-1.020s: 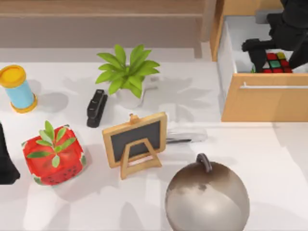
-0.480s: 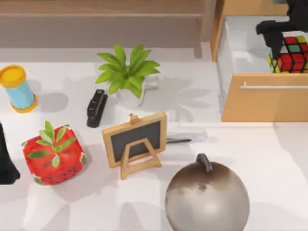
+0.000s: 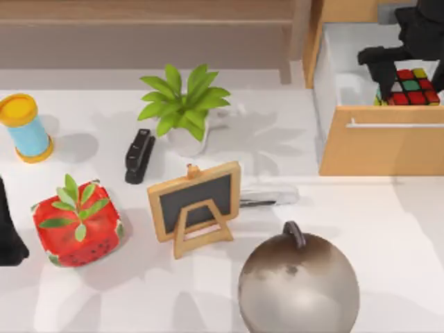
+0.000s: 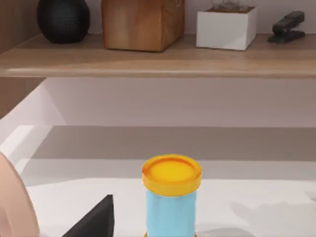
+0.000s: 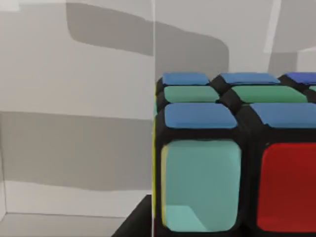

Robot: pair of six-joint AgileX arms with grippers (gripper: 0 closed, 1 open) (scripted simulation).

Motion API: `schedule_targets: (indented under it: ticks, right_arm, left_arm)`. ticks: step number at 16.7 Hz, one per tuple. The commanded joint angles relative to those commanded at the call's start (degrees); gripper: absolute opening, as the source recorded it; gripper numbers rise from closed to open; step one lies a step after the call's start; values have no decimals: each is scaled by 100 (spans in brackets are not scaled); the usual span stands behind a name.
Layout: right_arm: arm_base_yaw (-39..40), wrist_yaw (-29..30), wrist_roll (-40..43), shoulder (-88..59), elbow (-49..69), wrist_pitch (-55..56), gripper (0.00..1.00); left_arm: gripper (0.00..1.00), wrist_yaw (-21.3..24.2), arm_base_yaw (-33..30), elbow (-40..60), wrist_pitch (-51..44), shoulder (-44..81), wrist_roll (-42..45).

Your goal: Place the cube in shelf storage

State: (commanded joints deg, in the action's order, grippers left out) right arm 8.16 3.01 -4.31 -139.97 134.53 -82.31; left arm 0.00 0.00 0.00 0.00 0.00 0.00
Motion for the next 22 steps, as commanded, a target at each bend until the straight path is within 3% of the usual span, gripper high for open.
schedule_targets:
  ticks: [4, 14, 22]
  right_arm:
    - [-57, -237, 104, -220, 266, 305, 0]
    - [115, -47, 114, 430, -205, 419, 0]
    - [1420, 541, 153, 2033, -1607, 2010, 0]
  left_arm:
    - [100, 0, 0, 0, 0, 0, 0]
    - [100, 0, 0, 0, 0, 0, 0]
    - [100, 0, 0, 0, 0, 0, 0]
